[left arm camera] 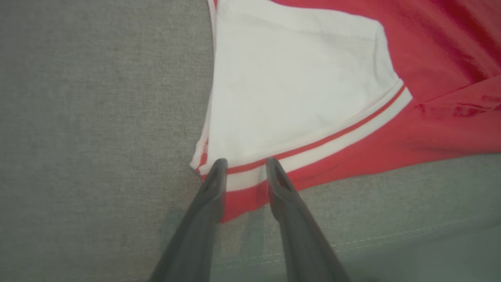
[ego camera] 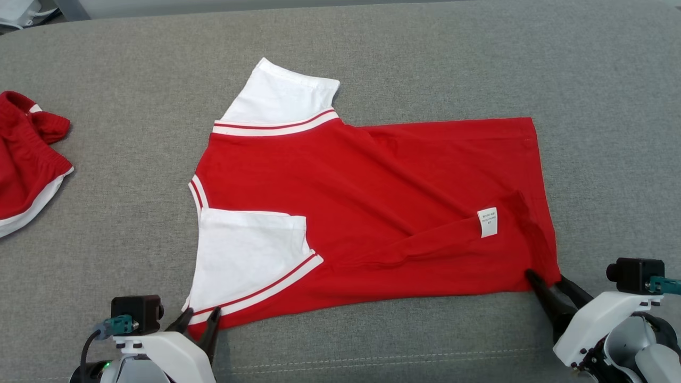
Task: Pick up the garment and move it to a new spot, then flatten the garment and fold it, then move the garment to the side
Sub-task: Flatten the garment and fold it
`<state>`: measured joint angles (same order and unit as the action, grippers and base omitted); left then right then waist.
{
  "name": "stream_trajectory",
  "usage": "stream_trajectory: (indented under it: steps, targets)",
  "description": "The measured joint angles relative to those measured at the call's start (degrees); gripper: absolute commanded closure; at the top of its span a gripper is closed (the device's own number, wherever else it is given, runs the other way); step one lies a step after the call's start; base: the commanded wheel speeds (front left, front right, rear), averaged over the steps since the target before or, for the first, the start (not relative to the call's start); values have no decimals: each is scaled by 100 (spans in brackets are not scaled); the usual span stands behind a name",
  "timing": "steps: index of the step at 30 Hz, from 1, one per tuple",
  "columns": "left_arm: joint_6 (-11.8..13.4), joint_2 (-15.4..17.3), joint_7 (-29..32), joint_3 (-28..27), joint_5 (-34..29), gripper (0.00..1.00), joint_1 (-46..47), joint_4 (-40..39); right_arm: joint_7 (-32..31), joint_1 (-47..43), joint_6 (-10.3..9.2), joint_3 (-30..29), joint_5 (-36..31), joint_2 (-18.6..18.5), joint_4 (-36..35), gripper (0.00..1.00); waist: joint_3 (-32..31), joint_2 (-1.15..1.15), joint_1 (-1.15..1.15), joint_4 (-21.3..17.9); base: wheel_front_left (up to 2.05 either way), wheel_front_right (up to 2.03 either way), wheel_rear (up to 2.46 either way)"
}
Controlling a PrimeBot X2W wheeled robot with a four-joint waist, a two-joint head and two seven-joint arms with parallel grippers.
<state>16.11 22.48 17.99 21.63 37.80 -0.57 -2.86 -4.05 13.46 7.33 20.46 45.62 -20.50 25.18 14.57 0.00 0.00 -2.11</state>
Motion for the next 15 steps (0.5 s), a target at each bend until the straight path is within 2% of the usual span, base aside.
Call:
stream_trajectory:
  steps: [6, 15]
  targets:
    - [-18, 8, -157, -33, -3, 0, 0, 76, 22, -325, -1, -345, -291, 132, -240, 0, -81, 0, 0, -39, 0, 0, 0]
    - [71, 90, -862, -310, -332, 0, 33, -185, 772, -927, -3, -1155, -1147, 454, -822, 0, -263, 0, 0, -85, 0, 0, 0]
